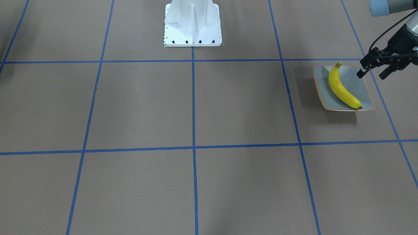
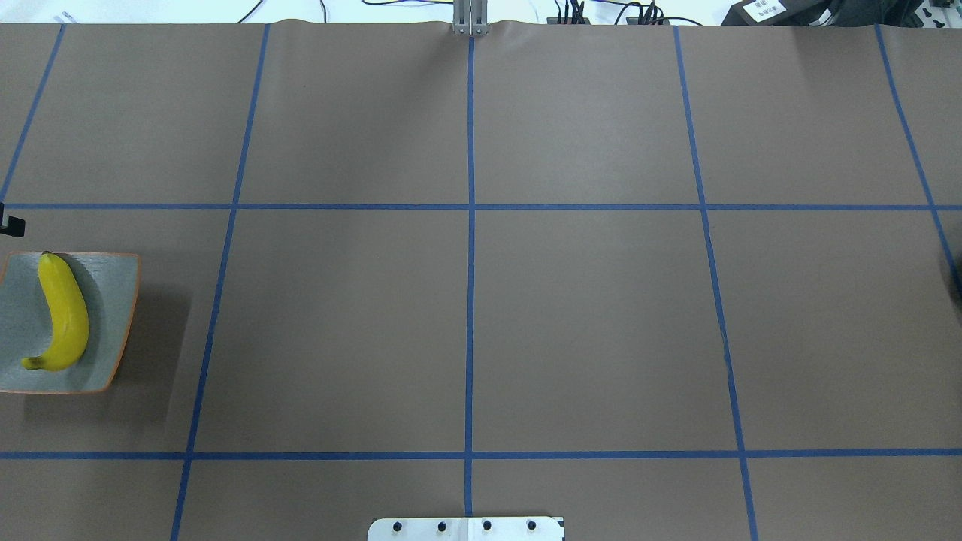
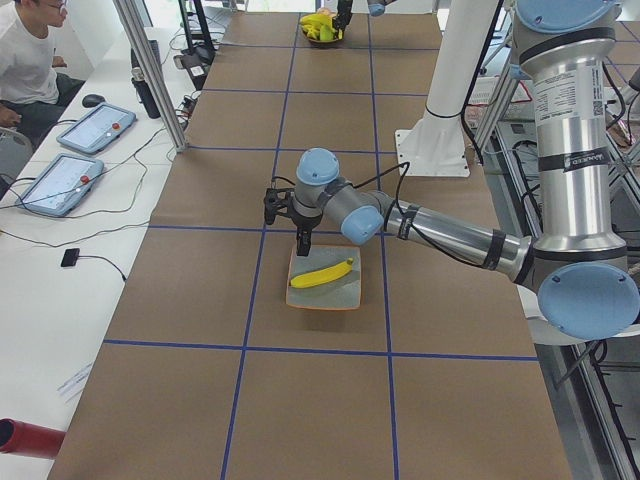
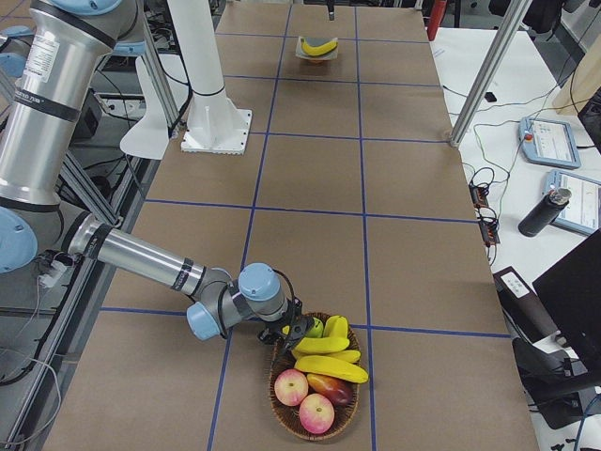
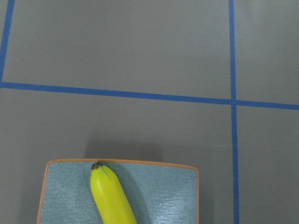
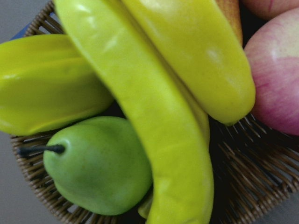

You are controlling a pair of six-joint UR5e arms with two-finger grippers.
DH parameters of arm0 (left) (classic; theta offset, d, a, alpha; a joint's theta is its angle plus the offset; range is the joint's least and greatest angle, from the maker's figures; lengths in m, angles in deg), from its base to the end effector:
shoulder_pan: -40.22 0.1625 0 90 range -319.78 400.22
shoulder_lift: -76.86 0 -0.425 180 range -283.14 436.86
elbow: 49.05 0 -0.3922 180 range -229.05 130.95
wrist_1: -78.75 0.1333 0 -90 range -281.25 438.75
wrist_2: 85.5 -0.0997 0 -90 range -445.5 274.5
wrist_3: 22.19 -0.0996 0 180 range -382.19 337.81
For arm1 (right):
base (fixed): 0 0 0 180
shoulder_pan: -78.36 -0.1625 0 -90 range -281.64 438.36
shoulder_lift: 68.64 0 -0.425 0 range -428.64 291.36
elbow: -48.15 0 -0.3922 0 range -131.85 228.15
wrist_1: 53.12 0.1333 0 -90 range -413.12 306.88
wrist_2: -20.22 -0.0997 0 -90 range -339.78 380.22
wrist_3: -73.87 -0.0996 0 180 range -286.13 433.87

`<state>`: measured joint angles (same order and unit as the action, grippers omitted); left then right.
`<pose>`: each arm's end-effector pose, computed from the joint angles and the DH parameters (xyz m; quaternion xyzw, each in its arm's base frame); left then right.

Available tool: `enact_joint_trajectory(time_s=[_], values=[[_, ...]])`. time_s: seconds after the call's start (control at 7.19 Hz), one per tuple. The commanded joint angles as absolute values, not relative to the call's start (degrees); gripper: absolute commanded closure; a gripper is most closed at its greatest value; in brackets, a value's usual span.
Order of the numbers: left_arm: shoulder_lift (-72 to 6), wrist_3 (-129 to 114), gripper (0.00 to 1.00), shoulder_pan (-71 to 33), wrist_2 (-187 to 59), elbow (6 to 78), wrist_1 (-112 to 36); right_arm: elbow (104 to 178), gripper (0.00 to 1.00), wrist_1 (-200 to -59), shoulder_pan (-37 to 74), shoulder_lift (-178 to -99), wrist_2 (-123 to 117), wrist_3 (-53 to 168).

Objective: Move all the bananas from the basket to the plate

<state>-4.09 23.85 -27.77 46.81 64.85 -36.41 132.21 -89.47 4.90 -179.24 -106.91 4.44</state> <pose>0.1020 -0.4290 0.4740 0.0747 0.4596 -0.0617 0.8828 -0.0227 -0.3336 0.7608 -0.0485 -0.3779 0.3436 0.8584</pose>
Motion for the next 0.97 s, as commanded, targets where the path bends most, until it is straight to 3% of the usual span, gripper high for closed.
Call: enact_joint_trajectory(time_s=[0.0, 0.83], values=[[-5.05, 26.93, 0.0, -27.72, 47.3, 64.85, -36.48, 133.13, 1.0, -88.63, 4.62, -179.73, -106.87, 5.49], [-6.2, 27.82, 0.0, -27.63, 47.3, 64.42, -36.39, 139.38, 1.0, -88.63, 0.41, -184.3, -112.05, 10.57]])
